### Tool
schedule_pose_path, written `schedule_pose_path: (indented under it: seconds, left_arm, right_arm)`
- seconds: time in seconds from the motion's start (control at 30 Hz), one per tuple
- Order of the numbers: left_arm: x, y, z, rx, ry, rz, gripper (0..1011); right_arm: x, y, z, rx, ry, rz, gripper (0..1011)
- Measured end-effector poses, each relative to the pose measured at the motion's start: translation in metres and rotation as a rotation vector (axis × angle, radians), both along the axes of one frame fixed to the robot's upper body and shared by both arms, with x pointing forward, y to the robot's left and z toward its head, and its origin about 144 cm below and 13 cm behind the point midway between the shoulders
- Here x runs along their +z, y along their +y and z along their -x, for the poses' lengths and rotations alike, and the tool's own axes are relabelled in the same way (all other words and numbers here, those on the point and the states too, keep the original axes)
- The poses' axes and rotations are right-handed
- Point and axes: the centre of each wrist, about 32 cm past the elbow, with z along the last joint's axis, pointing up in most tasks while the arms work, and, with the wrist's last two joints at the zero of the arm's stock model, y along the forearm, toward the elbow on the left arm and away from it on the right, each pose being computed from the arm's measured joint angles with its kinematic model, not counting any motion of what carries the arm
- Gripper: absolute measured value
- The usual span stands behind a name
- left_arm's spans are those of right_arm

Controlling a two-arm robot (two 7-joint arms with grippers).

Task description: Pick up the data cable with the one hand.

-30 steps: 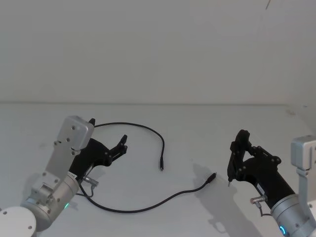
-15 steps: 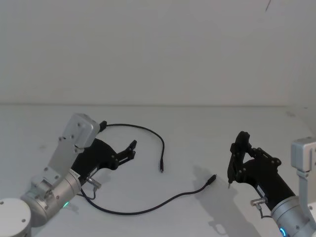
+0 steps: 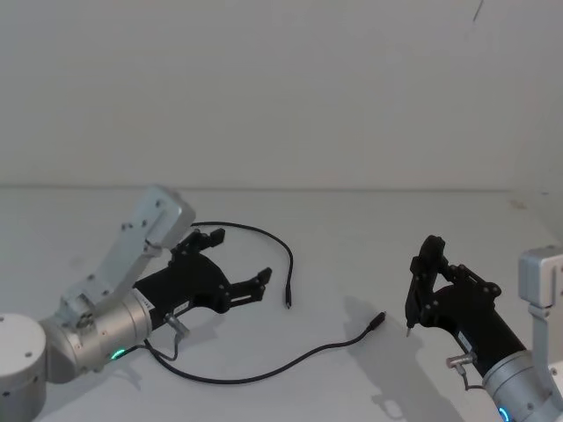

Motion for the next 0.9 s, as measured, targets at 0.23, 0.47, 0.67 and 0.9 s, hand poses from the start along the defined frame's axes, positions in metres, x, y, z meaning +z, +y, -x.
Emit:
schedule_pose_path:
  seconds: [0.23, 0.47, 0.67, 0.9]
  left_arm:
    - [0.014, -0.006, -0.007, -0.090, 0.093, -0.014, 1002]
    - [0.025, -0.018, -0.016, -0.159, 0.198, -0.043, 1001]
    - [0.031, -0.032, -0.022, -0.203, 0.271, -0.090, 1002]
    - [0.034, -0.046, -0.027, -0.226, 0.322, -0.149, 1002]
  right_arm:
    - [0.000, 0.000, 0.000, 0.000, 0.000, 0.000, 279]
    - [0.000, 0.000, 0.000, 0.000, 0.000, 0.000, 279]
    - [0.000, 0.000, 0.000, 0.000, 0.000, 0.000, 279]
    - [0.000, 0.000, 0.000, 0.000, 0.000, 0.000, 279]
